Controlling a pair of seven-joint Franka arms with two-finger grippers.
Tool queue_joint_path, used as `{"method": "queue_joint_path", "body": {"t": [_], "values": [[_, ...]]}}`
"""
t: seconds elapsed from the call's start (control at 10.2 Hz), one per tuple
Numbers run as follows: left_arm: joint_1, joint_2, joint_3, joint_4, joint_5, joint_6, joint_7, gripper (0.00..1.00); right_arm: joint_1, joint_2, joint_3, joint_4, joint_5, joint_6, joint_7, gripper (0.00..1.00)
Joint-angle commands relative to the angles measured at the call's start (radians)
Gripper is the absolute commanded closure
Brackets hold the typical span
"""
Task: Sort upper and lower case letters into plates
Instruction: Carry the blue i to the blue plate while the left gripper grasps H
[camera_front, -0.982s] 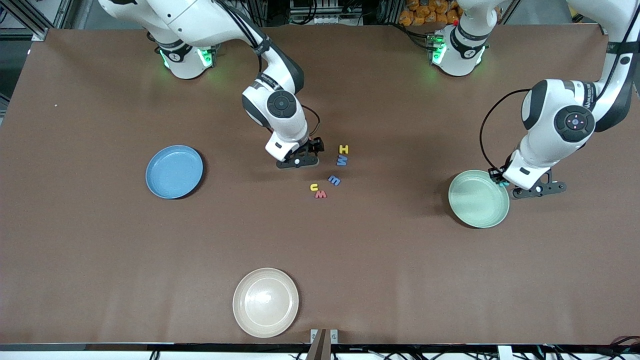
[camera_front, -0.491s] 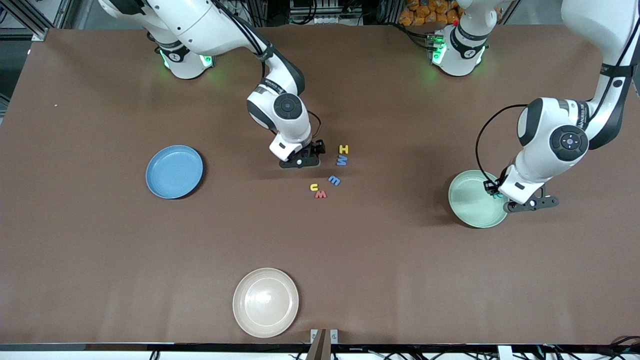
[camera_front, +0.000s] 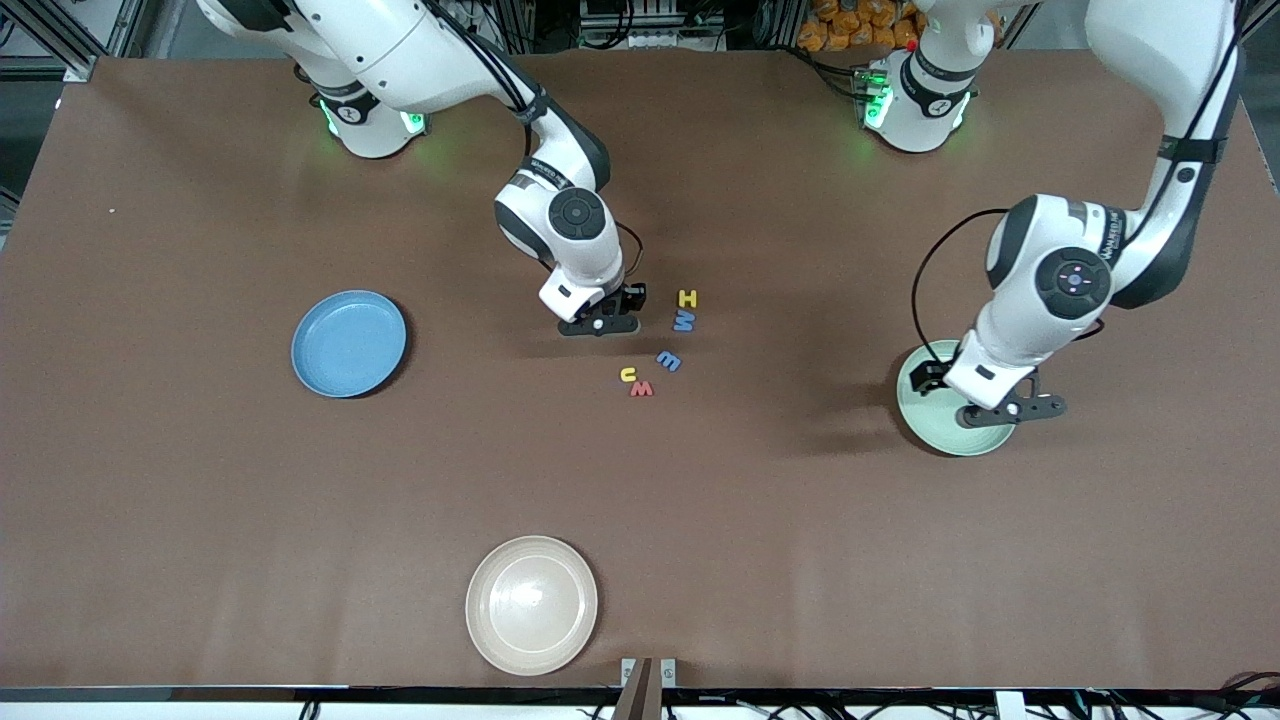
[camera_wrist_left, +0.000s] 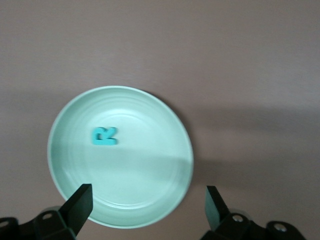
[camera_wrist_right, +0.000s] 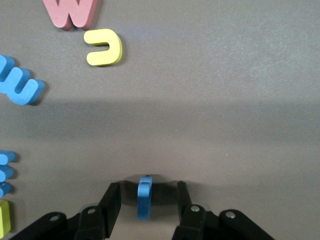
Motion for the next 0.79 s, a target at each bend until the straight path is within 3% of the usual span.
{"method": "queue_joint_path", "body": {"t": [0.0, 0.29, 0.69], "values": [[-0.048, -0.018, -0.03, -0.004, -0.008, -0.014, -0.018, 0.0, -0.001, 0.004, 0.005, 0.002, -0.023, 0.003, 0.034, 0.66], [-0.059, -0.018, -0.128, -0.003, -0.008, -0.014, -0.11, 0.0, -0.002, 0.002, 0.009, 0.006, -0.023, 0.005, 0.049, 1.0], [-0.097, -0.003, -0.219, -0.001, -0.013, -0.007, -0.161, 0.0, -0.08, -0.085, 0.062, 0.003, -0.01, -0.014, 0.046, 1.0]]}}
